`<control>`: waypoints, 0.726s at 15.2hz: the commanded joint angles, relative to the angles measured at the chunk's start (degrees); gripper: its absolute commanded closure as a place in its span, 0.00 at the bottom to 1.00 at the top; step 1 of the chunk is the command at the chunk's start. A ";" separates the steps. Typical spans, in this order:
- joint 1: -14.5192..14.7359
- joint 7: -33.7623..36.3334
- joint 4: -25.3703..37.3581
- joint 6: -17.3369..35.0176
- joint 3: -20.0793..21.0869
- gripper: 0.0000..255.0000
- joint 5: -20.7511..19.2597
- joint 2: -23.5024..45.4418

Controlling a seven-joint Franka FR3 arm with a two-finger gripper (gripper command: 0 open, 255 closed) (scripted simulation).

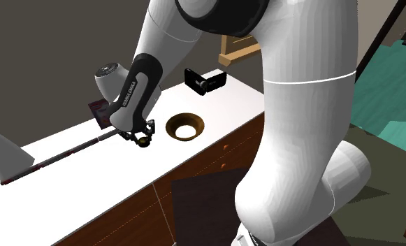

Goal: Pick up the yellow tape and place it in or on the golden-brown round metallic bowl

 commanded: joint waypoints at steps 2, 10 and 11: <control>0.00 0.00 0.00 0.00 0.00 1.00 0.00 0.00; -1.42 -2.46 -0.37 -2.52 1.96 1.00 3.17 -3.38; -1.68 -2.96 -0.40 -3.04 2.32 1.00 3.81 -4.05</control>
